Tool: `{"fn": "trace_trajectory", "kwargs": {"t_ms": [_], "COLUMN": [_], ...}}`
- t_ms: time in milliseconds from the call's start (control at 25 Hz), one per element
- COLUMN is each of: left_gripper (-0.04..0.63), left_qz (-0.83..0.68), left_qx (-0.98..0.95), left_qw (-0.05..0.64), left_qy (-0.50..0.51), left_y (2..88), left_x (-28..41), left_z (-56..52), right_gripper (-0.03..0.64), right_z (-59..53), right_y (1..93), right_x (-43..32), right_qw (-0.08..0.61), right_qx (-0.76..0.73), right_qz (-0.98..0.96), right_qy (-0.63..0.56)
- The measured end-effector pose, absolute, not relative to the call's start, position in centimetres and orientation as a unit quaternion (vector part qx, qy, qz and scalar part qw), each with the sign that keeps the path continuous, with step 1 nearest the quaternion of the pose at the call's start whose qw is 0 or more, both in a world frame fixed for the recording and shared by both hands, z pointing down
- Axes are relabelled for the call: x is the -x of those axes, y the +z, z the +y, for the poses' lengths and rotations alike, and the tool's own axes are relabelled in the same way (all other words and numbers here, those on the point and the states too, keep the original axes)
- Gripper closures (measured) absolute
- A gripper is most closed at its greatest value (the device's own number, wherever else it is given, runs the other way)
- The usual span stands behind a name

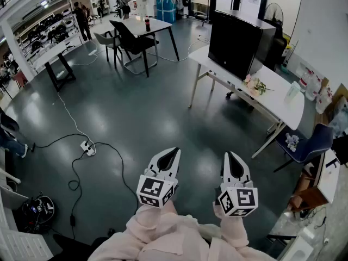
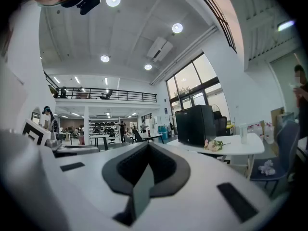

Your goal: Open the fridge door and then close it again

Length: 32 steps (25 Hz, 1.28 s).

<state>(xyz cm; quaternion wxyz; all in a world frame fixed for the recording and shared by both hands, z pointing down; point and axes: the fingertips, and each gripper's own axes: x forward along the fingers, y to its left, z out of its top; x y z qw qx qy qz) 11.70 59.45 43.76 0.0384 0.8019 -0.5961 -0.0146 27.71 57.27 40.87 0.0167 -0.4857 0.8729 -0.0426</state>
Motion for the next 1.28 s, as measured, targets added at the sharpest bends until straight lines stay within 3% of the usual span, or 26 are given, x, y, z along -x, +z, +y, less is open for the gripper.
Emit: {"fn": "trace_trajectory", "kwargs": {"t_ms": [720,1280], "left_gripper": [0.584,0.584], "left_qz": [-0.624,-0.632], "left_qx": [-0.78,-0.773], "left_qw": [0.043,0.054], "left_qy": [-0.005,0.007], "left_y": [44.6,45.6], "left_x": [-12.6,-10.7], "left_z": [61.5,57.1], "right_gripper": [0.607,0.607], "right_z": [58.0,53.7], "right_y": [41.9,42.9], "right_x": [-27.4,-24.7], "right_qw": [0.023,0.014], "right_qx": [0.451,0.429], "right_qz": [0.89,0.9], "right_qy": [-0.062,-0.073]}}
